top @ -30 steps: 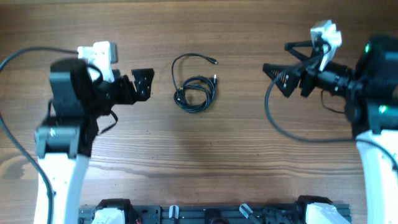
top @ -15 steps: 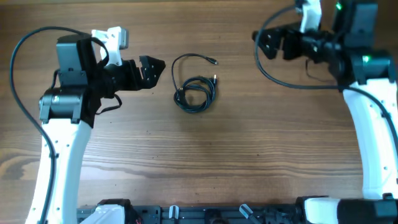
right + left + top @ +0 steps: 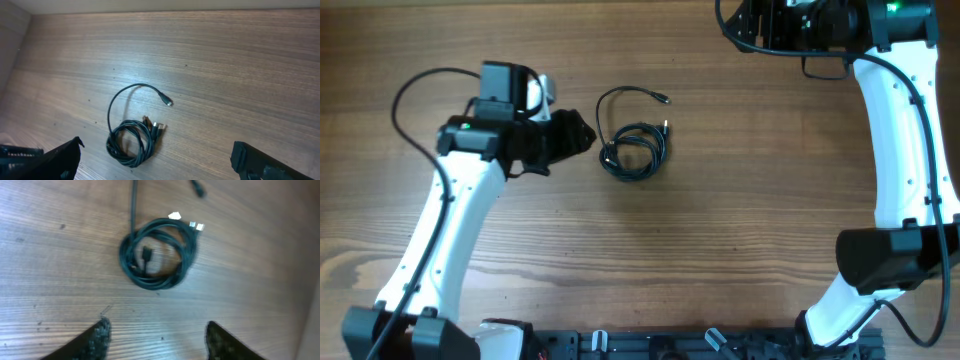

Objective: Untangle cables

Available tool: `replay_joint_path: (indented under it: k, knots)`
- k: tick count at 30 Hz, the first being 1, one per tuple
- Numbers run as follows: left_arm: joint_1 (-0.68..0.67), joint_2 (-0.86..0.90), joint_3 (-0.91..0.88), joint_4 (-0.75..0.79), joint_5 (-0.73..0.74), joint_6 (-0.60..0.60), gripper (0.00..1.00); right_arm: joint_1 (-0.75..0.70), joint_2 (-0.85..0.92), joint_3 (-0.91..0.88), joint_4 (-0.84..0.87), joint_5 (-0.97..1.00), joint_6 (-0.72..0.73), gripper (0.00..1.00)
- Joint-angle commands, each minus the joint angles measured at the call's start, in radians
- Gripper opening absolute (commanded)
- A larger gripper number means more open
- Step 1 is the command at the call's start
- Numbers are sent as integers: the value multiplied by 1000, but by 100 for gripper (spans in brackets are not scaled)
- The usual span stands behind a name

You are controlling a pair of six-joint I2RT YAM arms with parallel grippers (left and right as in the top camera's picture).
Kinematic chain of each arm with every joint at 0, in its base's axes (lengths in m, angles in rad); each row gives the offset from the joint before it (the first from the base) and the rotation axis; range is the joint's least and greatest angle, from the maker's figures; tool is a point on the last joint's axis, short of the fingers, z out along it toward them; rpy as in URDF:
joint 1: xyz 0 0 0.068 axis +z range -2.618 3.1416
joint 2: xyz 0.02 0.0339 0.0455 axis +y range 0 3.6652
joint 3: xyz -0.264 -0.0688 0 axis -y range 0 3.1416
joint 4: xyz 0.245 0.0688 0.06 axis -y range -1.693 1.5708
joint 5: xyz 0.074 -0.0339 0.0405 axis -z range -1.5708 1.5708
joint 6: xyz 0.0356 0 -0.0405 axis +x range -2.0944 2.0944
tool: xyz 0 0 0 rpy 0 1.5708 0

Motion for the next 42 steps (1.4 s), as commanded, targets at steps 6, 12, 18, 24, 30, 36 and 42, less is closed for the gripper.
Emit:
replay_joint_path:
  k: [6,12,18,24,30,36,42]
  knots:
    - [-206,177,-103,192,-344,-467,39,2,14,3,-9,35,21,96]
    - [-265,302,-103,206,-364,-556,26,2,14,3,-5,35,18,96]
    - [-293,381,-103,253,-404,-633,25,2,19,3,-6,35,12,96]
    - [-296,465,-103,267,-405,-634,11,2,23,3,-6,35,12,97]
    - [-289,501,-85,283,-313,-463,4,2,23,3,-6,35,11,99]
    - [-40,152,42,225,98,-156,4,3,23,3,-7,-182,-40,95]
    - [94,18,42,240,397,-106,4,127,23,3,-7,-180,14,85]
